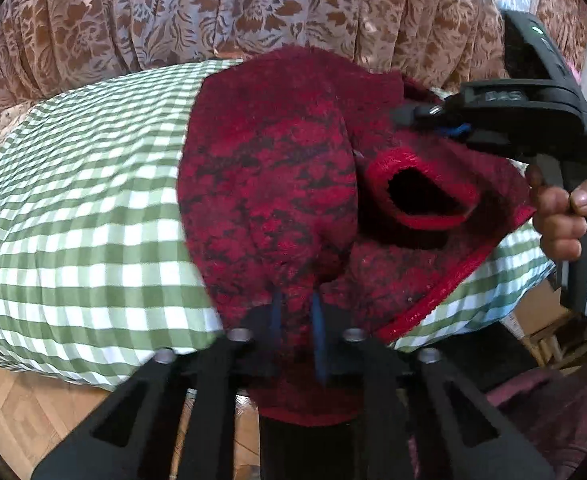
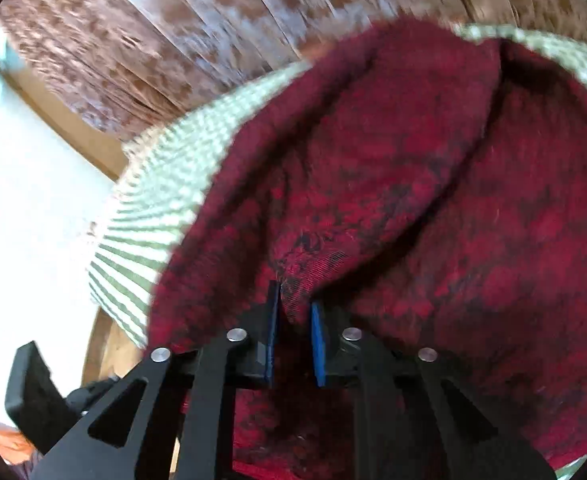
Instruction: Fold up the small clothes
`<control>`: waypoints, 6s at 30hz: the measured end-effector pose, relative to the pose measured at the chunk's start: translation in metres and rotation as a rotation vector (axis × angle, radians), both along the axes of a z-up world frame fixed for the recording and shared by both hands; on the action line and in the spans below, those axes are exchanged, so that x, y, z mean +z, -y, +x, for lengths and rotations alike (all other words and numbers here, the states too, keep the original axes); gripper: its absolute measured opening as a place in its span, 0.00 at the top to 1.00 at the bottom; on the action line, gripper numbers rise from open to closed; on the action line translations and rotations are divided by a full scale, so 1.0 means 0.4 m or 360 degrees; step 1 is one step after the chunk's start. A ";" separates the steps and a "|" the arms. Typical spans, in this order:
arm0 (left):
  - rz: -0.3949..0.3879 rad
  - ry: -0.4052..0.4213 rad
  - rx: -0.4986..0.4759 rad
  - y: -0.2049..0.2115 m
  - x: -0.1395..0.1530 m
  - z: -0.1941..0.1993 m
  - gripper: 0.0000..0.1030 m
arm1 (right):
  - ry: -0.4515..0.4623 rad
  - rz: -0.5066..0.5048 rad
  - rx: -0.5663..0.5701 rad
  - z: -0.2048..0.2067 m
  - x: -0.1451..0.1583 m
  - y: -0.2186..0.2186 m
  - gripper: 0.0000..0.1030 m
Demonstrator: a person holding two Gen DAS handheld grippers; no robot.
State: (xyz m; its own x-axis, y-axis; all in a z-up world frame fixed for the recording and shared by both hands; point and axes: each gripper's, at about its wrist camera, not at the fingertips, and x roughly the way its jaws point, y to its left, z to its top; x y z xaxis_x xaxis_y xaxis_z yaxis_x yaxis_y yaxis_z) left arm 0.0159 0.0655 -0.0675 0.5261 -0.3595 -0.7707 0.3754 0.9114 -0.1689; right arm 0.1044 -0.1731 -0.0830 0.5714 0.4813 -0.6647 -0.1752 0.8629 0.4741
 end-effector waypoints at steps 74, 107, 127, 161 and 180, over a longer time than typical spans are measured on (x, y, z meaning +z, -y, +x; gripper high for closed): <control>-0.0280 -0.0275 0.0301 -0.245 -0.009 0.261 0.69 | -0.0398 -0.0141 0.0121 -0.224 -0.092 0.312 0.77; -0.0078 -0.0150 0.0034 0.193 -0.034 0.373 0.35 | -0.0205 0.0204 -0.1735 0.326 -0.098 1.199 0.73; -0.0339 -0.0076 0.0288 0.041 0.013 0.374 0.27 | -0.0139 -0.0212 -0.1889 0.063 -0.034 1.121 0.34; -0.0247 -0.0025 0.1521 -0.894 -0.088 0.811 0.91 | 0.0034 -0.0498 -0.0054 0.316 -0.147 -0.028 0.05; -0.0018 0.0193 0.1411 -0.643 0.028 0.698 0.57 | 0.0041 -0.0489 -0.0059 0.323 -0.151 -0.021 0.03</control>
